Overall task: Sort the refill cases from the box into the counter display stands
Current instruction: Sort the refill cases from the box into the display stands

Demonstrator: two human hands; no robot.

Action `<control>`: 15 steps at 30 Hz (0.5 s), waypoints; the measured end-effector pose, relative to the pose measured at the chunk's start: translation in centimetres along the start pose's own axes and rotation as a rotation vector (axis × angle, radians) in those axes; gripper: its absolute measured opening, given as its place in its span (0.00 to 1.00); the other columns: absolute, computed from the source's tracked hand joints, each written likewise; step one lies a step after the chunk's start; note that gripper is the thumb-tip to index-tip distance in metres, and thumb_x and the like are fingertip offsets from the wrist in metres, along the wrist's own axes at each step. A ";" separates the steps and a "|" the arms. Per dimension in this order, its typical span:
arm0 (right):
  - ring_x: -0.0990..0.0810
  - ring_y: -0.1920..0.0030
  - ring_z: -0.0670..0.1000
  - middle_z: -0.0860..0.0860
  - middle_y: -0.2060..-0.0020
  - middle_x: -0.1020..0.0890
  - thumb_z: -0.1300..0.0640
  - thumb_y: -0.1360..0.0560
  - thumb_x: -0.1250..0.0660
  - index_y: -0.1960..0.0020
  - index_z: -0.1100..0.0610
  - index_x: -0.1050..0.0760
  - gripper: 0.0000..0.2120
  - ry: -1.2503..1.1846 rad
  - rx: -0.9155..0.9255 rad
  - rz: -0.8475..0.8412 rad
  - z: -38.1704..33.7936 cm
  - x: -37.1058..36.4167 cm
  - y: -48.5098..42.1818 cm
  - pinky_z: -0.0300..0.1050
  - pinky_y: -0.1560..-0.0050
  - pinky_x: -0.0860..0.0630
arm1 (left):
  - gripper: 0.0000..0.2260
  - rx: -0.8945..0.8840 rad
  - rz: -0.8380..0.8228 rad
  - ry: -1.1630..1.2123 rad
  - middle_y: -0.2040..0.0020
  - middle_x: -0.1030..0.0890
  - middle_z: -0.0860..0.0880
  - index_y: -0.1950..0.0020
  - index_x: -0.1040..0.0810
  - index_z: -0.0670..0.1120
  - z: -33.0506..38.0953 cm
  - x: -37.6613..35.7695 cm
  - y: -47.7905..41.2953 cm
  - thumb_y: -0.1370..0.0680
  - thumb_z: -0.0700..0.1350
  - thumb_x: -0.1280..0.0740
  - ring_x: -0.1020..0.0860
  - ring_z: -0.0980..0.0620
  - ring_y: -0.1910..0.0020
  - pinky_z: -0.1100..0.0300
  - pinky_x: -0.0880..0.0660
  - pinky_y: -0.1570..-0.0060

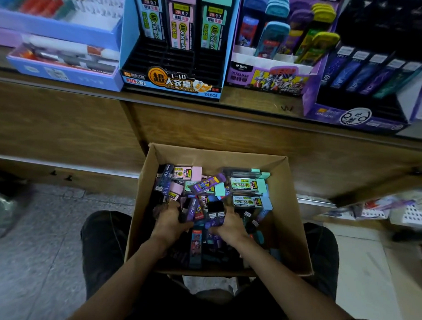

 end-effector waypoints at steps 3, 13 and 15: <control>0.27 0.38 0.58 0.60 0.33 0.30 0.54 0.31 0.25 0.24 0.59 0.54 0.49 0.095 0.020 -0.036 -0.3 -0.1 0.3 0.48 0.40 0.27 | 0.18 -0.002 -0.054 -0.071 0.48 0.18 0.42 0.44 0.25 0.40 0.1 -1.0 -0.1 0.31 0.43 0.25 0.21 0.44 0.50 0.57 0.26 0.52; 0.21 0.47 0.52 0.53 0.51 0.18 0.55 0.31 0.25 0.46 0.60 0.23 0.17 -0.109 -0.006 -0.219 1.1 0.0 1.1 0.44 0.51 0.26 | 0.10 0.010 0.022 0.045 0.48 0.20 0.39 0.44 0.27 0.38 0.1 0.1 0.2 0.22 0.42 0.34 0.22 0.42 0.47 0.59 0.30 0.53; 0.20 0.51 0.52 0.55 0.52 0.17 0.57 0.30 0.26 0.48 0.61 0.21 0.14 -0.160 -0.003 -0.257 1.6 0.1 1.2 0.46 0.50 0.25 | 0.10 0.009 0.049 0.144 0.46 0.20 0.40 0.43 0.27 0.38 0.2 0.7 0.4 0.22 0.41 0.34 0.23 0.42 0.45 0.56 0.27 0.46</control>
Point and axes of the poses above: each hand's wrist, its own y-axis away from the middle knuckle, its own x-axis out of the back of the hand, z = x × y, the point moved 9 cm from there along -y, towards the middle knuckle
